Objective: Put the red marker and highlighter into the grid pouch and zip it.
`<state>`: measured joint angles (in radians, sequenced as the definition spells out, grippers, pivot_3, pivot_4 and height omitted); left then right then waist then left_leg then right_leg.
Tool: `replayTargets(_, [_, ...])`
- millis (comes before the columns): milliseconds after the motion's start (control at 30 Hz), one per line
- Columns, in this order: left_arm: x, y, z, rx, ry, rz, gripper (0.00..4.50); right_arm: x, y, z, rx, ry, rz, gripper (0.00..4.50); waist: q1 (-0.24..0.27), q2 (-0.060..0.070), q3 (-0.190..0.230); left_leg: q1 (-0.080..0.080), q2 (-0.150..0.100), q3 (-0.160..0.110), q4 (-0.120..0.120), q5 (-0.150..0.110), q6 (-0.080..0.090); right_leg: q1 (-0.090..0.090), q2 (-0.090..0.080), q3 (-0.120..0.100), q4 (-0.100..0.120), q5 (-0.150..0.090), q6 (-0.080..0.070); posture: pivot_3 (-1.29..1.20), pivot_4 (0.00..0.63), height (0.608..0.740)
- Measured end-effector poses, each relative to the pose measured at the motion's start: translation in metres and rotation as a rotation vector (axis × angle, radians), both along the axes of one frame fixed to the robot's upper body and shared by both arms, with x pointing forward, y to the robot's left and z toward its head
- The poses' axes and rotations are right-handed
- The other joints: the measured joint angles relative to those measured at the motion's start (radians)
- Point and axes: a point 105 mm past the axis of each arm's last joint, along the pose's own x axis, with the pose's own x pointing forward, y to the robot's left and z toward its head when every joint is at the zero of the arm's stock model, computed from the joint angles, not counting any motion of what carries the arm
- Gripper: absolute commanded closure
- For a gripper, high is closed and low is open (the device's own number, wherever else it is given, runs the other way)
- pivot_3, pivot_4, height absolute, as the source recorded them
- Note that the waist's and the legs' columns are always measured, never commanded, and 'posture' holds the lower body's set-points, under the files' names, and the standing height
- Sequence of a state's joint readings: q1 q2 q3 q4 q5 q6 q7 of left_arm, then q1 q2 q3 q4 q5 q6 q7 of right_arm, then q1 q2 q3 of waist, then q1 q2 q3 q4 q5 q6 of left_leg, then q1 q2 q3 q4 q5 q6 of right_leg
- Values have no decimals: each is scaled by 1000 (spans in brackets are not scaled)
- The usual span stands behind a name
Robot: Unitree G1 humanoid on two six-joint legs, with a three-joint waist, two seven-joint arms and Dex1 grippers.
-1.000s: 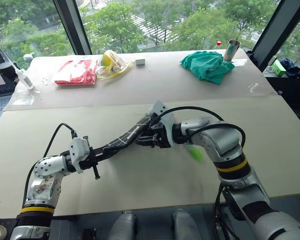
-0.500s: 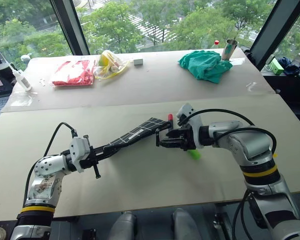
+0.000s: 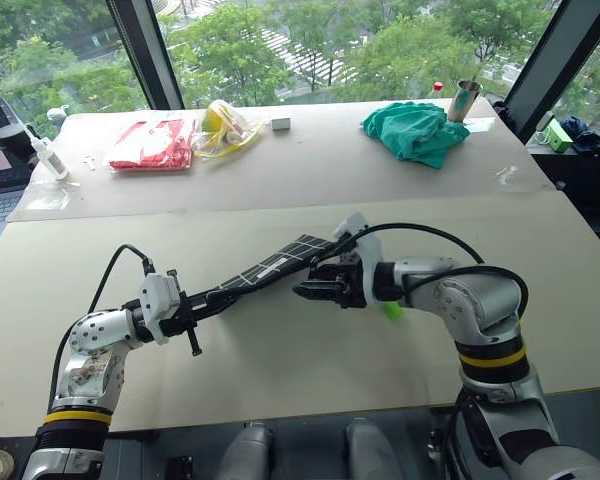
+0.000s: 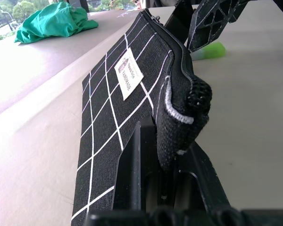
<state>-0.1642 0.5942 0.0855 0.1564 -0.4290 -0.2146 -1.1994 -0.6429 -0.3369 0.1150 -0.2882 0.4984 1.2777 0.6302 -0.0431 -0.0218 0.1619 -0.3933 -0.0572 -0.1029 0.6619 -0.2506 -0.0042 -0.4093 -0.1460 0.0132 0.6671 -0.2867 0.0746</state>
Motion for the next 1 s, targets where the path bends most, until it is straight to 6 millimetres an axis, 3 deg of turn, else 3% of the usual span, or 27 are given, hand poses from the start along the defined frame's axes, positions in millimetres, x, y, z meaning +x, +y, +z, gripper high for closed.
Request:
replayTargets(167, [0, 0, 0, 0, 0, 1, 4500, 1, -1, 1, 1, -9, -7, 4234, 0, 0, 0, 0, 0, 0, 0, 0, 0, 0, 0, 0, 0, 0, 0, 0, 150, 740])
replayTargets(200, [0, 0, 0, 0, 0, 1, 4500, 1, 0, 2, 2, -12, -8, 4413, 0, 0, 0, 0, 0, 0, 0, 0, 0, 0, 0, 0, 0, 0, 0, 0, 150, 740])
replayTargets(600, [1, 0, 0, -1, -1, 8, 4500, -4, 7, 8, -21, -67, 35, 4413, -1, 0, 0, 0, 0, 0, 0, 0, 0, 0, 0, 0, 0, 0, 0, 0, 150, 740])
replayTargets(800, [1, 0, -3, 7, 8, 8, 4500, -23, 44, 33, 75, -60, 163, 4413, -6, 0, 0, 0, 1, -1, 0, 0, 0, -1, 1, 0, 2, 0, 0, 0, 150, 740])
replayTargets(900, [1, -1, -6, 13, 14, 5, 4500, -28, 57, 29, 103, 4, 186, 4413, -5, 0, 0, 0, 0, -1, 0, 0, 0, -1, 0, 0, 4, 0, 0, 0, 150, 740])
replayTargets(1000, [1, -2, -7, 16, 16, 4, 4500, -29, 58, 24, 100, 41, 191, 4413, 3, 0, 0, 0, -1, -1, 1, 0, 0, -1, 0, 0, 4, 0, 0, 0, 150, 740])
